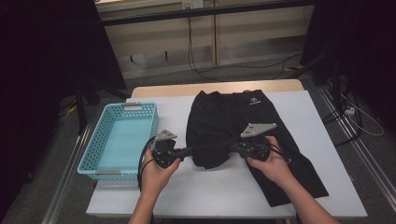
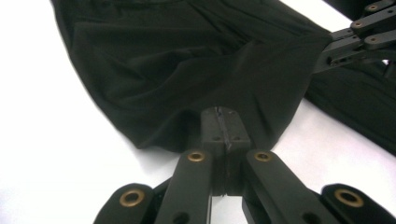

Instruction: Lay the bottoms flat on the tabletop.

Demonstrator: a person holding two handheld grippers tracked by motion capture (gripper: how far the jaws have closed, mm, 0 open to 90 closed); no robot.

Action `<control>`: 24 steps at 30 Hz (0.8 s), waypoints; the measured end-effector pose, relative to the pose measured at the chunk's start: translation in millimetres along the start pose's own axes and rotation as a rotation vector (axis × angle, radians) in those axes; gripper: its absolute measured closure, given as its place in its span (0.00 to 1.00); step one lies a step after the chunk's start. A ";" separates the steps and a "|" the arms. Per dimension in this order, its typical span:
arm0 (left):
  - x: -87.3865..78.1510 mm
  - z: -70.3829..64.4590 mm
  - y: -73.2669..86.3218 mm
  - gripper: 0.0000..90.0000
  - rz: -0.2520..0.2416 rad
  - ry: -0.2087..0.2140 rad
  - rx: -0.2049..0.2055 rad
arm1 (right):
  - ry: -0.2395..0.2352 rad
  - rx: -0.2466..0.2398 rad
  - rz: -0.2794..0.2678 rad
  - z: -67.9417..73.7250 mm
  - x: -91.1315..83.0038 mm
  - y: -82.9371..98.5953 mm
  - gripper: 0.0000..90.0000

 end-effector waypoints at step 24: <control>32.1 -11.5 28.3 0.57 0.095 0.041 0.096 | 0.141 0.110 0.046 -25.0 41.7 13.7 0.65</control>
Point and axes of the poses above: each handheld gripper's, and its own axes: x roughly forward along the jaws, y roughly out of its underside, z roughly to its left, the point moved 6 cm from there along x, roughly forward along the jaws, and after that the axes turned 1 degree about x, right-handed, at the moved point
